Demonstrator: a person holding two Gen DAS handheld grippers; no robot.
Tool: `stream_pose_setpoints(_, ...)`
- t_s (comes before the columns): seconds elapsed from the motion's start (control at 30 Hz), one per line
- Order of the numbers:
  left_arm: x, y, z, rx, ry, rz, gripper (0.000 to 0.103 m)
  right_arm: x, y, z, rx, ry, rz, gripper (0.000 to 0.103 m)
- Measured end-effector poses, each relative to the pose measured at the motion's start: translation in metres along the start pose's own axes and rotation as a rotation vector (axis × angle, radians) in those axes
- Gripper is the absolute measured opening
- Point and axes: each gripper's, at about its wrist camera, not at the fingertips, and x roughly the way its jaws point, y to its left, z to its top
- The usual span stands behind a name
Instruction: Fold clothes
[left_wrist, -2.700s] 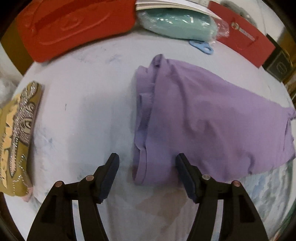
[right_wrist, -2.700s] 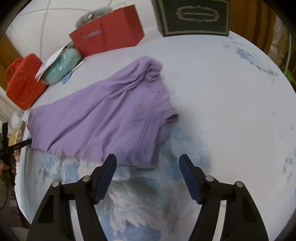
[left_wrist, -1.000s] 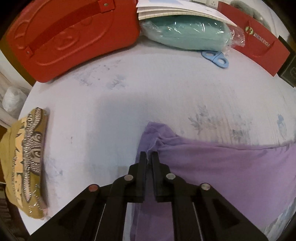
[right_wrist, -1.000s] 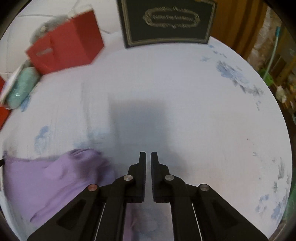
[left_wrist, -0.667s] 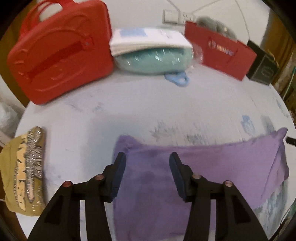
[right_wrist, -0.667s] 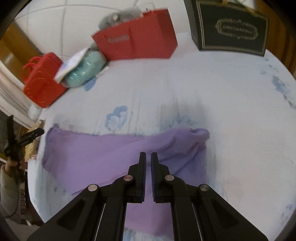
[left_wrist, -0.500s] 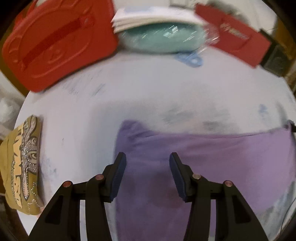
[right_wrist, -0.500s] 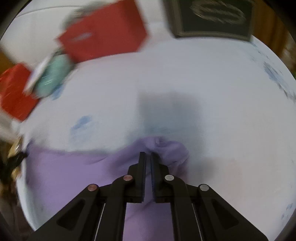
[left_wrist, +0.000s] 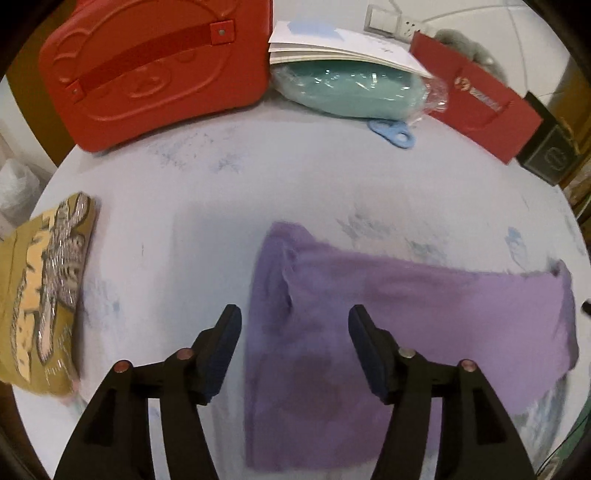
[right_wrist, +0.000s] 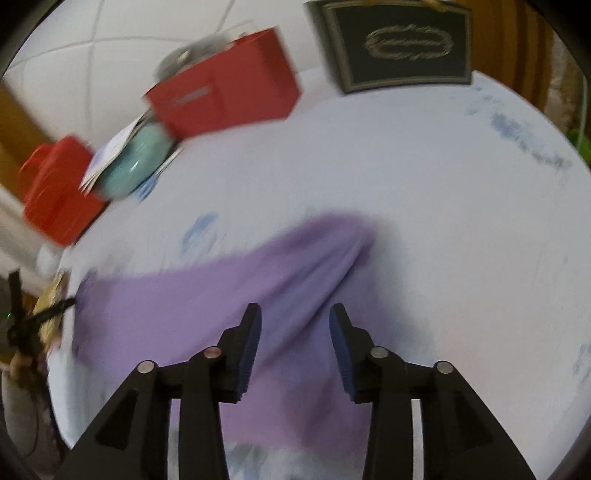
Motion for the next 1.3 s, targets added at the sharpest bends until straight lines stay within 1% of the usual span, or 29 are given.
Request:
stream_pose_setpoints(0.07,0.001,-0.002,-0.011,-0.009,0.018,-0.013,0.062,0.007,0.003,-0.017,0.014,0.022,0.017,0.068)
stream_pose_setpoints(0.13,0.004,-0.005,-0.023,-0.018,0.053,-0.022,0.062,0.015,0.004,-0.035,0.046,0.042,0.029,0.068)
stream_pose_setpoints(0.2,0.012,-0.009,-0.033,-0.017,0.091,-0.015,0.062,0.027,0.002,-0.043,0.065,0.065,-0.013,0.068)
stream_pose_setpoints(0.23,0.015,-0.011,-0.036,-0.015,0.094,-0.004,0.062,0.032,0.0,-0.047,0.08,0.076,-0.022,0.069)
stream_pose_setpoints(0.27,0.016,-0.013,-0.038,-0.01,0.094,0.008,0.065,0.033,0.0,-0.05,0.089,0.064,-0.03,0.074)
stream_pose_setpoints(0.3,0.017,-0.017,-0.039,-0.005,0.089,0.015,0.069,0.034,0.0,-0.053,0.097,0.051,-0.039,0.088)
stream_pose_setpoints(0.33,0.018,-0.02,-0.039,-0.003,0.09,0.015,0.072,0.035,-0.002,-0.054,0.105,0.043,-0.037,0.088)
stream_pose_setpoints(0.37,0.019,-0.023,-0.039,-0.002,0.091,0.015,0.081,0.037,-0.003,-0.055,0.112,0.036,-0.035,0.091)
stream_pose_setpoints(0.4,0.021,-0.026,-0.04,0.004,0.089,0.021,0.084,0.039,-0.004,-0.056,0.119,0.029,-0.034,0.094)
stream_pose_setpoints(0.47,0.022,-0.034,-0.043,0.017,0.069,0.061,0.085,0.039,-0.003,-0.057,0.113,0.034,-0.037,0.096)
stream_pose_setpoints(0.53,0.022,-0.037,-0.046,0.004,0.039,0.075,0.087,0.041,-0.004,-0.058,0.114,0.044,-0.039,0.096)
stream_pose_setpoints(0.57,0.022,-0.037,-0.046,-0.007,0.031,0.068,0.089,0.041,-0.005,-0.058,0.114,0.049,-0.04,0.094)
stream_pose_setpoints(0.6,0.022,-0.038,-0.046,-0.006,0.028,0.064,0.09,0.039,-0.007,-0.057,0.125,0.054,-0.044,0.088)
stream_pose_setpoints(0.63,0.023,-0.04,-0.046,0.004,0.025,0.062,0.092,0.036,-0.009,-0.056,0.136,0.059,-0.049,0.085)
stream_pose_setpoints(0.67,0.024,-0.042,-0.047,0.017,0.02,0.061,0.1,0.033,-0.012,-0.055,0.147,0.063,-0.054,0.076)
stream_pose_setpoints(0.7,0.026,-0.044,-0.048,0.039,0.015,0.061,0.103,0.029,-0.011,-0.055,0.155,0.063,-0.061,0.059)
stream_pose_setpoints(0.73,0.027,-0.046,-0.049,0.051,0.008,0.06,0.103,0.024,-0.013,-0.057,0.175,0.05,-0.055,0.049)
stream_pose_setpoints(0.77,0.027,-0.046,-0.05,0.045,-0.001,0.058,0.103,0.018,-0.016,-0.06,0.197,0.036,-0.047,0.042)
stream_pose_setpoints(0.83,0.027,-0.046,-0.05,0.047,-0.005,0.06,0.103,0.006,-0.02,-0.065,0.241,0.009,-0.032,0.042)
stream_pose_setpoints(0.87,0.027,-0.046,-0.05,0.048,0.006,0.058,0.103,-0.001,-0.02,-0.069,0.253,-0.007,-0.023,0.042)
stream_pose_setpoints(0.93,0.02,-0.041,-0.049,0.026,0.013,0.058,0.099,-0.015,-0.02,-0.078,0.275,-0.04,-0.005,0.042)
stream_pose_setpoints(1.03,0.002,-0.029,-0.052,0.006,-0.016,0.043,0.099,-0.028,-0.019,-0.092,0.312,-0.064,0.008,0.044)
stream_pose_setpoints(1.1,-0.008,-0.021,-0.055,-0.001,-0.033,0.029,0.099,-0.026,-0.016,-0.099,0.331,-0.061,0.002,0.044)
stream_pose_setpoints(1.2,-0.01,-0.011,-0.061,-0.003,-0.003,0.009,0.099,-0.017,-0.016,-0.11,0.378,-0.048,-0.007,0.044)
stream_pose_setpoints(1.3,0.0,-0.005,-0.071,-0.009,0.029,0.026,0.097,-0.013,-0.015,-0.11,0.419,-0.075,-0.026,0.045)
